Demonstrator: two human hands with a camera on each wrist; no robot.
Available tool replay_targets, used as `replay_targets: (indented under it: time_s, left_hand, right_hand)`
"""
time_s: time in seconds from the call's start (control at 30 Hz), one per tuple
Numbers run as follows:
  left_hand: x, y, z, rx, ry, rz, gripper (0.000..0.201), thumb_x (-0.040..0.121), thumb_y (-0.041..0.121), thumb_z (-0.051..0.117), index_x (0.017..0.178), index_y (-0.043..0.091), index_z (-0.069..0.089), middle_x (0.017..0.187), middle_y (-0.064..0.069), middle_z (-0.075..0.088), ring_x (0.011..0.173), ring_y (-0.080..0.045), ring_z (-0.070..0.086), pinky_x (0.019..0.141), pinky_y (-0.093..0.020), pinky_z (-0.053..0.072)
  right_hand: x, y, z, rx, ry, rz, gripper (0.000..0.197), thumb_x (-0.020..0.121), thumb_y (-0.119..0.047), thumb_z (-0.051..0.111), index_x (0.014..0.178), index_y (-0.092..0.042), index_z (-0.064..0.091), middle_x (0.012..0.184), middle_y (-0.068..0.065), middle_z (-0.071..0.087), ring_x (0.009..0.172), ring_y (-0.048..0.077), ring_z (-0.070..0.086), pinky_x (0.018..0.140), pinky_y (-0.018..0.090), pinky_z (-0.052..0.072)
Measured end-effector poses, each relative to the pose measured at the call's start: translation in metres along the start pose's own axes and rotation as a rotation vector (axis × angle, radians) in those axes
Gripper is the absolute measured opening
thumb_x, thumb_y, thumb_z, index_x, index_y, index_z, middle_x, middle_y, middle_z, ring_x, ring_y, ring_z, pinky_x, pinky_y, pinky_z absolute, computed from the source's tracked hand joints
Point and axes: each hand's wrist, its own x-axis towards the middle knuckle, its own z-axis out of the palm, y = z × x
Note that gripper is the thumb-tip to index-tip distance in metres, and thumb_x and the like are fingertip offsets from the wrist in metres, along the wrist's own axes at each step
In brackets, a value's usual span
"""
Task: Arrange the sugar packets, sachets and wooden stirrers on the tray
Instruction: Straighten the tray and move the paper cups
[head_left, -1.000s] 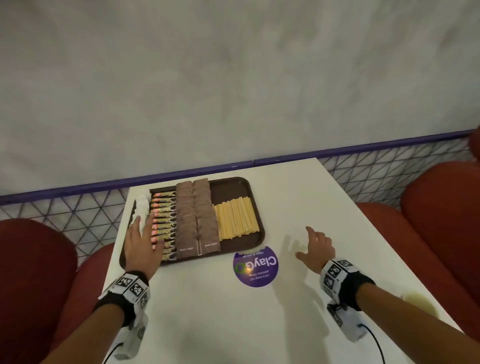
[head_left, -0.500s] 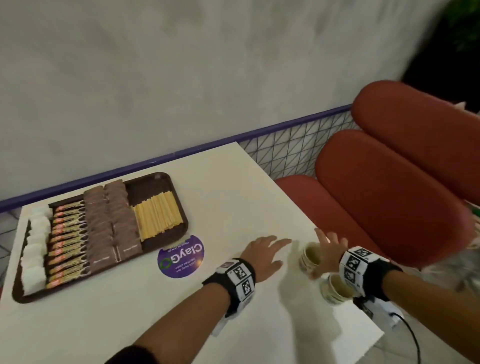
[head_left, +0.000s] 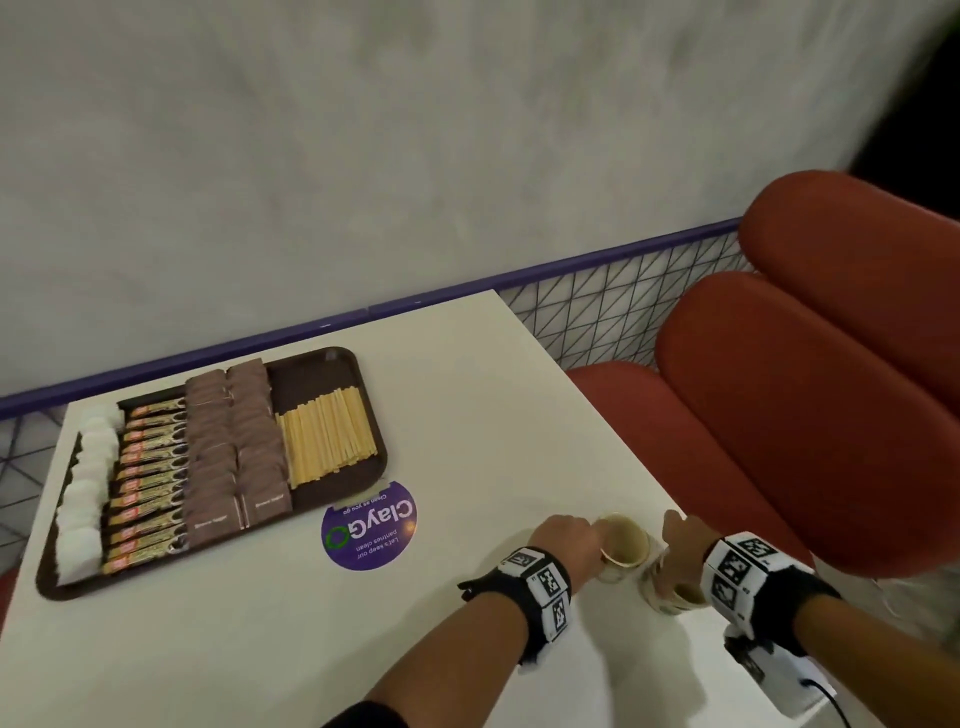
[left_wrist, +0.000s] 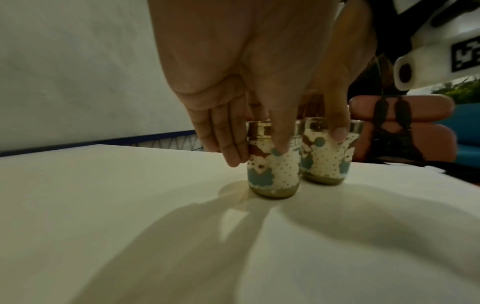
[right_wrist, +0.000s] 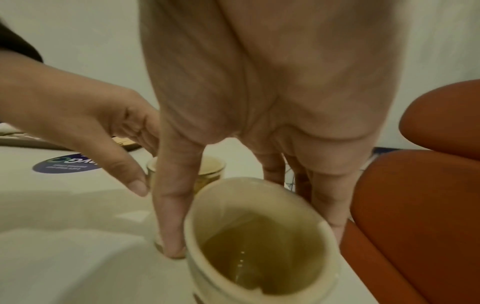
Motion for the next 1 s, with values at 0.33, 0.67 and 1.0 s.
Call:
replay_targets:
  time_s: [0.33, 0.67, 1.0]
  left_hand:
    - [-0.032, -0.158, -0.054, -0.129, 0.136, -0.366, 0.038, 0.095, 0.025, 0.047, 0.131, 0.012, 0.046, 0.121, -0.018, 0.058, 0.111, -0.034, 0.056, 0.089, -0.037, 0.044]
    - [-0.022, -0.245, -0.077, -0.176, 0.265, -0.623, 0.033, 0.094, 0.02, 0.044, 0.126, 0.01, 0.048, 0.118, -0.015, 0.06, 0.108, -0.033, 0.058, 0.087, -0.038, 0.046]
    - [-0.024, -0.267, -0.059, -0.161, 0.34, -0.569, 0.032, 0.096, 0.026, 0.042, 0.124, 0.013, 0.051, 0.11, -0.008, 0.065, 0.102, -0.024, 0.06, 0.087, -0.031, 0.046]
  right_hand:
    - [0.042, -0.103, -0.084, 0.001, 0.109, -0.202, 0.044, 0.081, -0.031, 0.06, 0.118, -0.009, 0.051, 0.122, 0.008, 0.056, 0.112, 0.023, 0.057, 0.08, 0.025, 0.043]
    - [0.107, -0.221, -0.159, 0.205, 0.229, -0.409, 0.053, 0.08, -0.027, 0.064, 0.125, -0.017, 0.039, 0.122, 0.007, 0.046, 0.111, 0.026, 0.051, 0.085, 0.03, 0.043]
    - [0.143, -0.31, -0.185, 0.25, 0.293, -0.587, 0.061, 0.073, -0.014, 0.073, 0.126, -0.016, 0.042, 0.127, 0.009, 0.041, 0.117, 0.027, 0.046, 0.095, 0.033, 0.044]
